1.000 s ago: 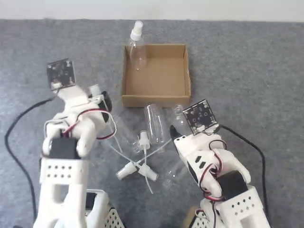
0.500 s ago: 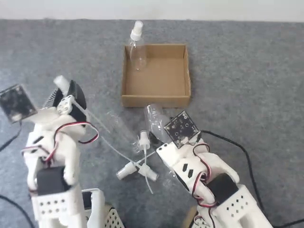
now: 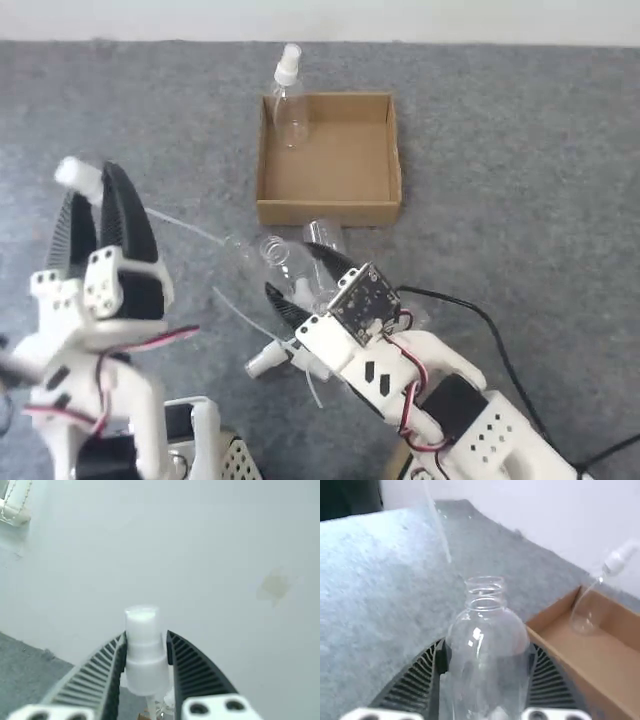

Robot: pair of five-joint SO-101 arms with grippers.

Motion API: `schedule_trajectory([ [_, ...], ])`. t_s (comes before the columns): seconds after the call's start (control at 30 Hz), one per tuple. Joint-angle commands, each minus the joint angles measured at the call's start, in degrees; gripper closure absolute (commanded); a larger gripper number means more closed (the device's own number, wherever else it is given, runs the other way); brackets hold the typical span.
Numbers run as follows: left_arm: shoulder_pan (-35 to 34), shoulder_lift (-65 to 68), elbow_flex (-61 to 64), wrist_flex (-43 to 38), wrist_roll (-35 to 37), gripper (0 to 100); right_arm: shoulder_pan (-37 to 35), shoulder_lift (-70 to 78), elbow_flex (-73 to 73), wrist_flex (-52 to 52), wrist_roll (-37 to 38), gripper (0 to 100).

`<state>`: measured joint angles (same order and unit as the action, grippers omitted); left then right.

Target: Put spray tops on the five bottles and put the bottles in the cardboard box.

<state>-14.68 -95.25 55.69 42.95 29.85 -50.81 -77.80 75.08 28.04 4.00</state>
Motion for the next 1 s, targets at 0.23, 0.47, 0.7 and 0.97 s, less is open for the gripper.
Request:
schedule_trajectory([
  [0.23, 2.5, -7.8, -0.5, -0.6, 1.1, 99, -1.0, -0.5, 7.6, -11.5, 5.6, 89.8],
  [0.47, 8.9, -8.1, 2.4, -0.5, -2.2, 99, -1.0, -0.5, 9.8, -14.6, 7.1, 89.8],
  [0.7, 11.4, -8.1, 5.2, -0.5, -2.3, 99, -1.0, -0.5, 9.8, -14.6, 7.1, 89.8],
  [0.97, 15.9, -8.1, 6.3, 1.1, -3.5, 99, -1.0, -0.5, 9.5, -14.6, 7.1, 89.8],
])
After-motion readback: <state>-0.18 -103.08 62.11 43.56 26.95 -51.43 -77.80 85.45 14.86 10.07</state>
